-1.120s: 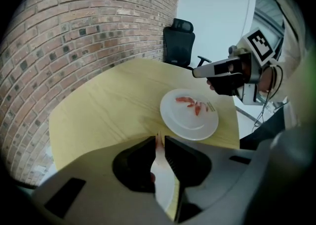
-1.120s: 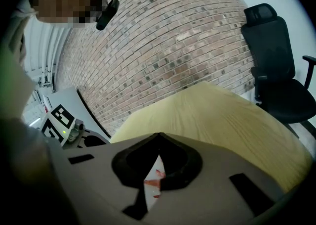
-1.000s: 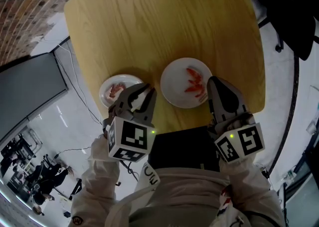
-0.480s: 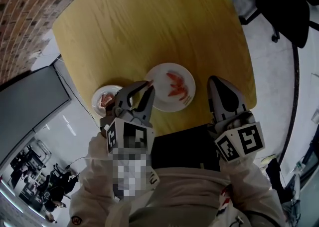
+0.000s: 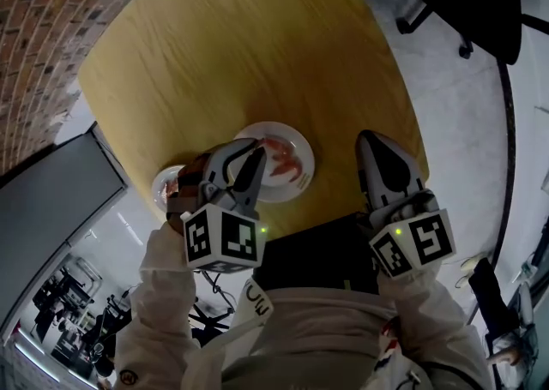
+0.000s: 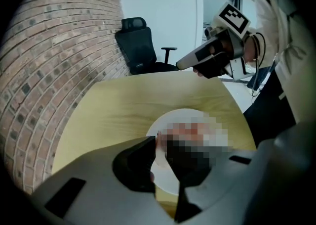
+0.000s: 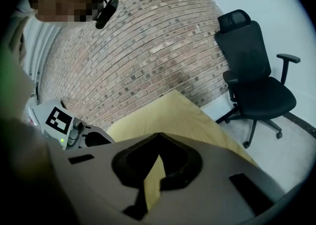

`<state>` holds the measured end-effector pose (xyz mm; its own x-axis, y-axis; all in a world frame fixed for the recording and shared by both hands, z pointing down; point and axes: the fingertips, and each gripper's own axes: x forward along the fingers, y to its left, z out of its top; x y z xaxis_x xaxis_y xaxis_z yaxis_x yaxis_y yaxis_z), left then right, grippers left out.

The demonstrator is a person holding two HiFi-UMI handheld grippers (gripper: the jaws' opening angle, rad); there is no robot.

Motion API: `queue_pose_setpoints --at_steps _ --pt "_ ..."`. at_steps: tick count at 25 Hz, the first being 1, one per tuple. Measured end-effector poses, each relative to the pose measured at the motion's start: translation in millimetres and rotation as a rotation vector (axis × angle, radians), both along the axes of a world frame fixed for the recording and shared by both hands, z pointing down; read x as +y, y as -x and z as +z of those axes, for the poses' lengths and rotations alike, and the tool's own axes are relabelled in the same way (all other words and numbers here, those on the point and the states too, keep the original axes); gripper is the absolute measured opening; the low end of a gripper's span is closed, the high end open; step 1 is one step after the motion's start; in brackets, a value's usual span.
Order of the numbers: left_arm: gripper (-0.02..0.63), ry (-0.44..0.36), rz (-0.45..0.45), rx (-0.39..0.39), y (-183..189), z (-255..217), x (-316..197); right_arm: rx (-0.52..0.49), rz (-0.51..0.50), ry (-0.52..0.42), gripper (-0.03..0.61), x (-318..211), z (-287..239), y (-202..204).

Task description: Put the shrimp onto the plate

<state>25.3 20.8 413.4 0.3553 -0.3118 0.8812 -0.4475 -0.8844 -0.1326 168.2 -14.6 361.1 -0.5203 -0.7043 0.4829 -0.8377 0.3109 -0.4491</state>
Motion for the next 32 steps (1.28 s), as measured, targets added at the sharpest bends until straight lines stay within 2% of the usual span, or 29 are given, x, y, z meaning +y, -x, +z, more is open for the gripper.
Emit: queue_pose_setpoints --at_steps 10,14,18,26,32 --pt "0.064 0.021 0.113 -0.04 -19 3 -7 -0.007 0.034 0.011 0.025 -4 6 -20" --pt "0.064 0.058 0.195 -0.074 -20 5 -1 -0.008 0.05 0.017 0.025 -6 6 -25" --pt "0.063 0.056 0.255 -0.113 -17 7 -1 -0.011 0.06 0.025 0.025 -6 8 -28" --pt "0.064 0.06 0.25 -0.141 -13 10 -5 -0.018 0.07 0.034 0.025 -6 12 -33" --pt "0.064 0.082 0.189 -0.136 -9 12 -8 -0.019 0.065 0.034 0.025 -9 11 -29"
